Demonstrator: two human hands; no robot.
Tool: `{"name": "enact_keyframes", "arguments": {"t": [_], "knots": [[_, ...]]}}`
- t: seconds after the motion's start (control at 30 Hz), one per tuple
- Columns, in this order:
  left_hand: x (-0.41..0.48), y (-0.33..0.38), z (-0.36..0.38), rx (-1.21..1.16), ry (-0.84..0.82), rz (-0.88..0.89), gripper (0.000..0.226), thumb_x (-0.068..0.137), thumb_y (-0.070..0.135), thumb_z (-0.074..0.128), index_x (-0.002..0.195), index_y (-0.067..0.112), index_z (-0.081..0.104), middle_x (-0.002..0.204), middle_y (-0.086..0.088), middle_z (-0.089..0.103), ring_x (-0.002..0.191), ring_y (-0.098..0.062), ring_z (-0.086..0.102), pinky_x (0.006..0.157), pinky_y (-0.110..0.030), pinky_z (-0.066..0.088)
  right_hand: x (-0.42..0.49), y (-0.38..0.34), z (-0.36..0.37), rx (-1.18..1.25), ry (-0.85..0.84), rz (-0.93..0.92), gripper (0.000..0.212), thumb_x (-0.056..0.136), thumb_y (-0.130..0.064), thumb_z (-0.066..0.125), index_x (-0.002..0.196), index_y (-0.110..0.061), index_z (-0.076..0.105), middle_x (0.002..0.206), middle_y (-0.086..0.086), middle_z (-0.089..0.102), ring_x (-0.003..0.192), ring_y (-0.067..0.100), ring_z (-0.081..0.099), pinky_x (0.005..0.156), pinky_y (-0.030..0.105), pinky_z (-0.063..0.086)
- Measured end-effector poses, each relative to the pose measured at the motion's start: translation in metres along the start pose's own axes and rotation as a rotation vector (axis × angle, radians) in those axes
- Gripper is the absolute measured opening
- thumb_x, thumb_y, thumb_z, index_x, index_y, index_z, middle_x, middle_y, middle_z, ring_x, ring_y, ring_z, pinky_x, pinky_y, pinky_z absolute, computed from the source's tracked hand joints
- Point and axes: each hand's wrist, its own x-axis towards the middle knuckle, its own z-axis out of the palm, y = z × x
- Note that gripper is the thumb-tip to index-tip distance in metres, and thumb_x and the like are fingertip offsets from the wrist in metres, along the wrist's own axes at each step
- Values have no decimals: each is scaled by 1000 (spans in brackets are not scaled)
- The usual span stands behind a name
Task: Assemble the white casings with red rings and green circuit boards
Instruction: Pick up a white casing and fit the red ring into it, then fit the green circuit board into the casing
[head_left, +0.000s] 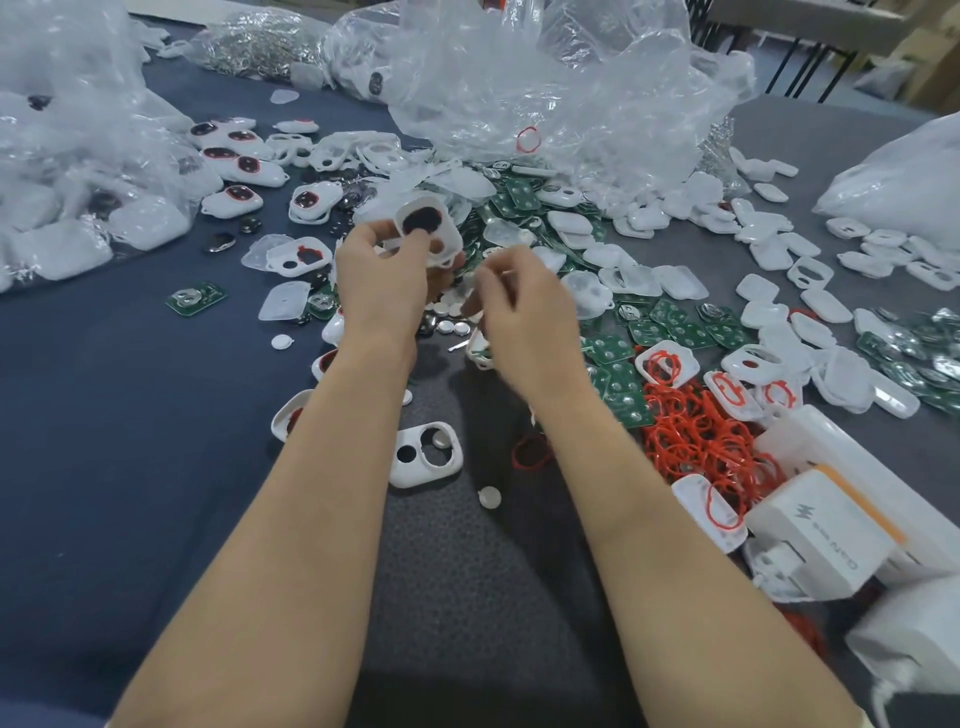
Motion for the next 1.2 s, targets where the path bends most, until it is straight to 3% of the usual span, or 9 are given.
{"name": "enact_keyframes", "arguments": {"t": [0.1,0.2,0.33,0.47,0.6,0.9,1.03,1.2], "knots": [[-3,-2,2,146,-72,1,8,90,4,58,91,12,56,78,-5,67,55,-12,66,59,-24,58,6,1,-16,588,-29,289,14,95,-6,54,84,-14,58,66,-2,68,54,4,59,57,18,49],[-6,-5,6,255,-125,44,9,91,7,59,89,15,56,71,0,66,60,-12,64,63,-24,59,9,4,-23,791,-22,377,14,92,-1,57,82,-10,60,62,-2,68,53,5,60,56,17,51],[-6,-10,6,319,-173,72,9,92,11,59,100,14,55,79,-4,69,69,-16,67,64,-23,57,9,7,-24,490,57,224,15,89,-2,61,83,-15,56,72,0,66,64,8,64,61,17,51],[-6,-12,5,306,-194,89,15,90,10,61,104,15,56,88,-8,70,77,-16,69,63,-19,55,8,8,-23,304,93,124,16,88,-6,64,86,-20,55,81,4,67,79,18,67,80,35,57],[-6,-12,7,266,-252,111,21,88,2,61,97,21,57,84,-7,69,76,-14,68,64,-17,54,8,8,-24,226,113,74,14,87,-5,64,85,-18,61,83,6,68,80,20,65,83,42,55],[-5,-14,7,243,-284,109,23,88,2,61,102,21,58,87,-8,69,79,-14,68,69,-18,54,9,10,-21,236,154,73,7,88,-9,66,91,-15,62,85,4,68,80,20,66,82,40,55],[-5,-14,7,251,-284,89,23,88,2,61,108,15,59,92,-11,70,80,-15,69,71,-20,55,9,10,-24,319,142,101,13,87,-7,66,82,-19,64,77,-2,68,72,11,64,76,31,57],[-6,-13,7,259,-269,73,22,89,3,60,106,16,58,91,-11,70,78,-14,68,68,-19,55,11,8,-27,480,115,195,17,88,1,61,88,-15,67,74,0,65,67,14,58,66,22,52]]}}
